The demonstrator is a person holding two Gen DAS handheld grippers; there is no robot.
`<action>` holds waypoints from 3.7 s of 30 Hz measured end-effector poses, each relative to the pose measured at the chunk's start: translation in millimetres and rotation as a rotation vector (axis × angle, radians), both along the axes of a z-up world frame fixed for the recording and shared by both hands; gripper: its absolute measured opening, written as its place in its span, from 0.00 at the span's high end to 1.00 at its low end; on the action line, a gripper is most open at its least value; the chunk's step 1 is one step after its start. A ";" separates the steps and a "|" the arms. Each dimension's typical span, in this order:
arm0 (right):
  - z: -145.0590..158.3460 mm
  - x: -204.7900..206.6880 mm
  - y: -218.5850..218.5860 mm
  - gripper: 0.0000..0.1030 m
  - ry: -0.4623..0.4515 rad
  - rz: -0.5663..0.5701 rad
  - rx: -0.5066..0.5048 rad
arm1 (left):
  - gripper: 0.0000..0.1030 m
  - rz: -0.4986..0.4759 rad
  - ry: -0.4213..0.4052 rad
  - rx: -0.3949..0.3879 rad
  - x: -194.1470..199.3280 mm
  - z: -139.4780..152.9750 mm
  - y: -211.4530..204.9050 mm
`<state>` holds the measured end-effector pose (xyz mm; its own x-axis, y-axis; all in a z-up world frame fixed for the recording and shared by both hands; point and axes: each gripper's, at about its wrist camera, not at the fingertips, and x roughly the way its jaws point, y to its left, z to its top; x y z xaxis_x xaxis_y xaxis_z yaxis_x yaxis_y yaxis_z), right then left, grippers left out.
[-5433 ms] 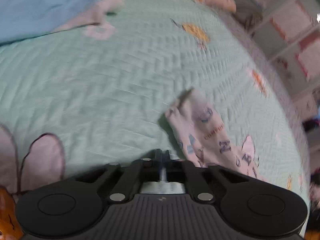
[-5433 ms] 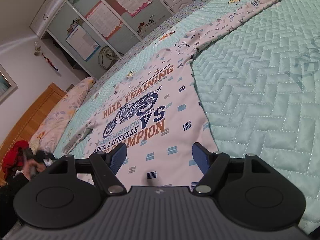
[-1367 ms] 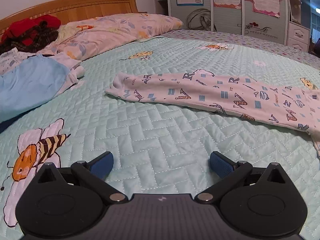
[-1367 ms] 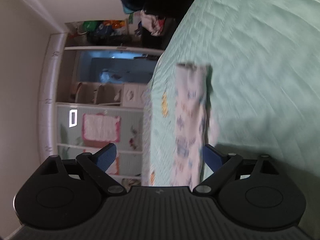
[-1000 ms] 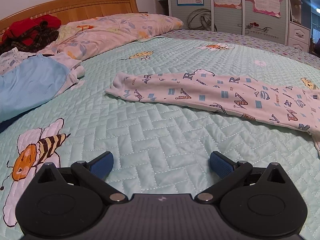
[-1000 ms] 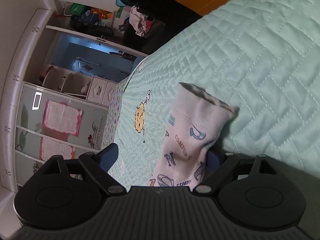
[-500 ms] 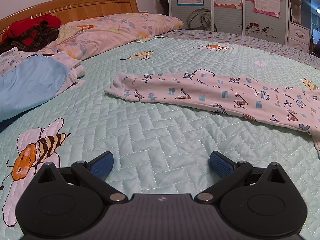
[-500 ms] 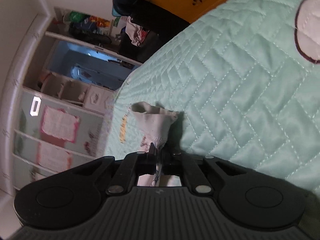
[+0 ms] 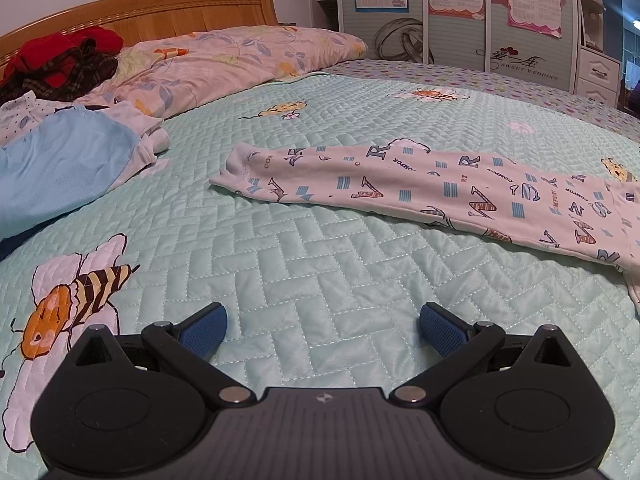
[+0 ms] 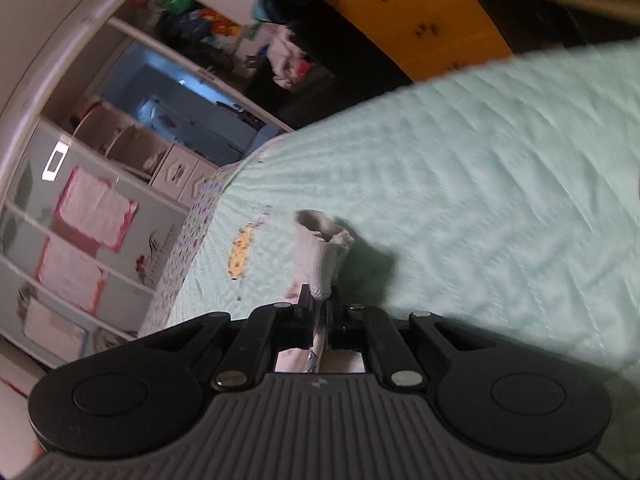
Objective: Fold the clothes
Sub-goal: 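Lift the held cuff with the right gripper and carry it across the garment, then lay the lettered garment onto the BOXING CHAMPION shirt and open the right gripper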
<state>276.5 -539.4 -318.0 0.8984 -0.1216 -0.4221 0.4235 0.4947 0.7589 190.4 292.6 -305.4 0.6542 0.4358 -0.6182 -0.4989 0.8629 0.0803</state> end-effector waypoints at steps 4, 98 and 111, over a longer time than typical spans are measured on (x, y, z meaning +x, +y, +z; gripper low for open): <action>38.4 14.9 29.6 0.94 -0.026 0.079 -0.140 | 0.00 0.000 -0.006 -0.012 -0.9 -0.5 2.5; 26.9 -157.9 319.3 0.33 0.053 0.681 -0.125 | 0.09 0.198 -0.402 -1.205 74.0 -32.3 233.1; 17.4 -152.2 321.4 0.29 0.099 0.697 -0.121 | 0.80 0.251 -0.430 -1.147 78.1 -43.4 241.9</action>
